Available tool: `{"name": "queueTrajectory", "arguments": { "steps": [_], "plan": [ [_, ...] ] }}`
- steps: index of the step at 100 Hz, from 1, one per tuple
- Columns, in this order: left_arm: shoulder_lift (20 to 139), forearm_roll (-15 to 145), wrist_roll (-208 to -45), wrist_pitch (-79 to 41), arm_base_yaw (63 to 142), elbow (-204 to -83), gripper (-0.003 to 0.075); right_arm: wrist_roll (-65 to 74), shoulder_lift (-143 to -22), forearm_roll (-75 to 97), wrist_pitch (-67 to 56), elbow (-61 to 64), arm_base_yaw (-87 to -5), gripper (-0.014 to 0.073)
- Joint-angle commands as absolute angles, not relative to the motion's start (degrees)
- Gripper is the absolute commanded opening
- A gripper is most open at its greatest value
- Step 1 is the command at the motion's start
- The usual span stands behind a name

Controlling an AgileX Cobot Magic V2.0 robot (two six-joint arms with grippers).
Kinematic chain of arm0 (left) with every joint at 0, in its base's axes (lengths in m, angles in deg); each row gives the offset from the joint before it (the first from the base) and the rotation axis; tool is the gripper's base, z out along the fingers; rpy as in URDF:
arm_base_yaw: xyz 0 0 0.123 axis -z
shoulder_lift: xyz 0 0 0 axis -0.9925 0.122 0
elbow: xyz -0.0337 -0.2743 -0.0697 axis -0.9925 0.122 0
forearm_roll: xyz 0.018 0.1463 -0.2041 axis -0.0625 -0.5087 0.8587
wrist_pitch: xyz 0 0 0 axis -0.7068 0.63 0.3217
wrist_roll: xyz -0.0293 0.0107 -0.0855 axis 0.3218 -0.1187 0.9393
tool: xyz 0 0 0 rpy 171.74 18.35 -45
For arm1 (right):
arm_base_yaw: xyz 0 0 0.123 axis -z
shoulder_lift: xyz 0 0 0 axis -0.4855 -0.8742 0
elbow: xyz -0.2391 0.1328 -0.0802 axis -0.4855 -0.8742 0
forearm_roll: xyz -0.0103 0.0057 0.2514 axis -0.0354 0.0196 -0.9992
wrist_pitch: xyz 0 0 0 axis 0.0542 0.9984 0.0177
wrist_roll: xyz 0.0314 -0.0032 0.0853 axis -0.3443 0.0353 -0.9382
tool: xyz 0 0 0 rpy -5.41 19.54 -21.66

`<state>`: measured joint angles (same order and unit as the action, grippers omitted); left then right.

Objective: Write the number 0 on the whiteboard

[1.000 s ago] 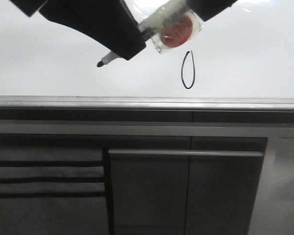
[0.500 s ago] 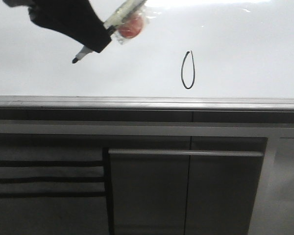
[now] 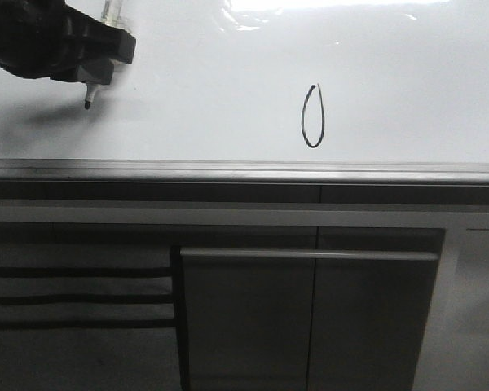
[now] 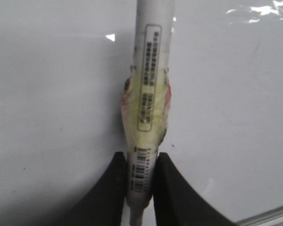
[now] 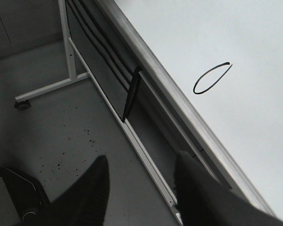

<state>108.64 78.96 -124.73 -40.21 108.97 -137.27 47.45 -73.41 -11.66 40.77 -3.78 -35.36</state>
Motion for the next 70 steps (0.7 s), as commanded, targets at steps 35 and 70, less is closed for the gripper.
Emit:
{"name": "queueTrajectory", "arguments": {
  "steps": [35, 70],
  "plan": [
    [108.5, 79.5, -124.9, -35.8, 106.7, -140.5, 0.0125, 47.3, -73.1, -14.3, 37.3, -2.5, -35.0, 0.0294],
    [103.4, 77.2, -125.2, -31.4, 105.0, -140.8, 0.0364, 45.4, -71.7, -11.8, 33.8, -1.9, -34.9, 0.0294]
  ]
}}
